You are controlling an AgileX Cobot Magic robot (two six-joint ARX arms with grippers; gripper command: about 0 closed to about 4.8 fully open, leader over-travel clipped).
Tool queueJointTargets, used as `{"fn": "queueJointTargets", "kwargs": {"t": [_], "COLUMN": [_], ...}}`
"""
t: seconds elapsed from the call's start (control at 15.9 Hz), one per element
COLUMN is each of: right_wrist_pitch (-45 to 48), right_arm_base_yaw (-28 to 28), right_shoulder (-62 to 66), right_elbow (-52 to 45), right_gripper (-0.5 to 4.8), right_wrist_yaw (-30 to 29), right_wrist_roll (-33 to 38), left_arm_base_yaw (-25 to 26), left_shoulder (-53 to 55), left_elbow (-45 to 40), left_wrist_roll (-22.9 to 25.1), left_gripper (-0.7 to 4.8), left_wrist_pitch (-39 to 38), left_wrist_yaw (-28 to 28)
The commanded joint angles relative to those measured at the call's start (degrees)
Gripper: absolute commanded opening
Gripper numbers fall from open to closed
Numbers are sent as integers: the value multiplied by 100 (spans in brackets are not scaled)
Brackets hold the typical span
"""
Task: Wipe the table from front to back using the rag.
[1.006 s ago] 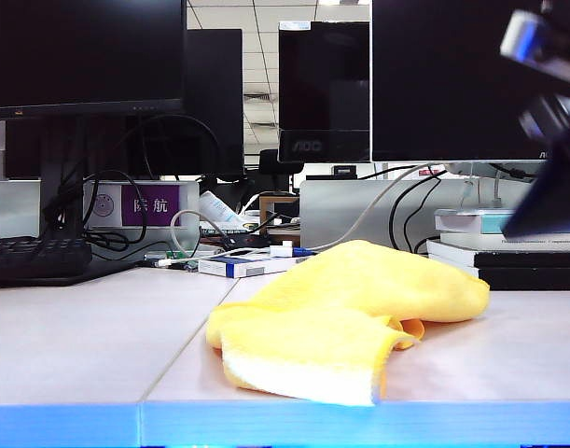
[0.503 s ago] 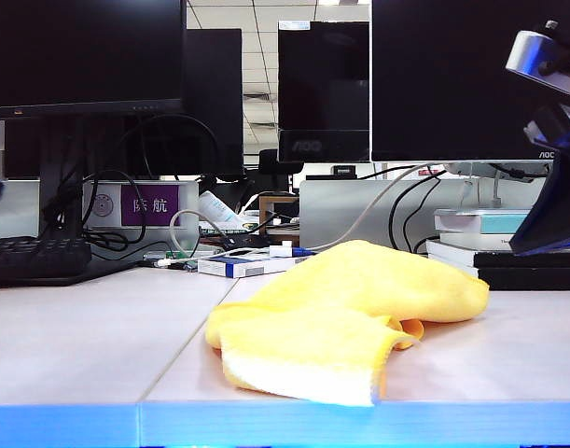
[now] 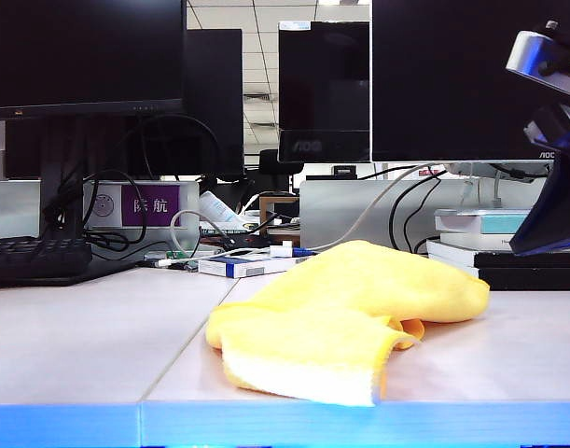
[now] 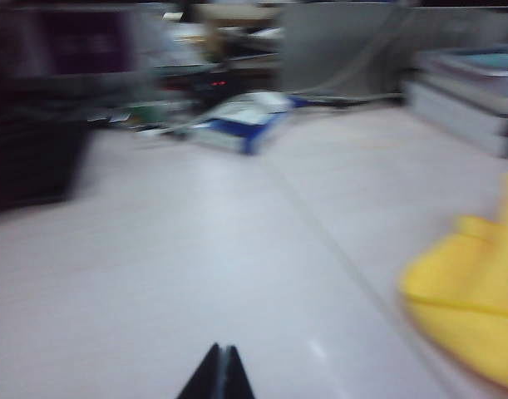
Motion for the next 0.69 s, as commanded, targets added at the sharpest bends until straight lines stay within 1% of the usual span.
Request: {"fn": "queueJointTargets", "kwargs": {"t": [0.06,0.13,0.25,0.38,0.69], "right_wrist_pitch": [57,55,50,55,55], "right_arm_base_yaw": [2,0,2,0,0], "right_shoulder": [-11,-11,-9,-9,-11], "right_elbow": [22,22,22,22,22], "right_gripper": [0,0,0,0,0], "right_wrist_yaw": [2,20,0,11,2], "right_wrist_roll": [20,20,20,20,20], "left_arm_base_yaw": [625,741,855,859,859], "left_shoulder": [-90,-90,-87,-87,-63], "left_elbow": [-22,-22,-22,-22,-20], "left_wrist_roll": [15,140,570,581,520], "left_gripper": [-6,-6,-6,-6,-1], "left_wrist_pitch": [70,-55,-389,-584,-603], "left_wrist_yaw": [-35,-76,-275,-610,-597]}}
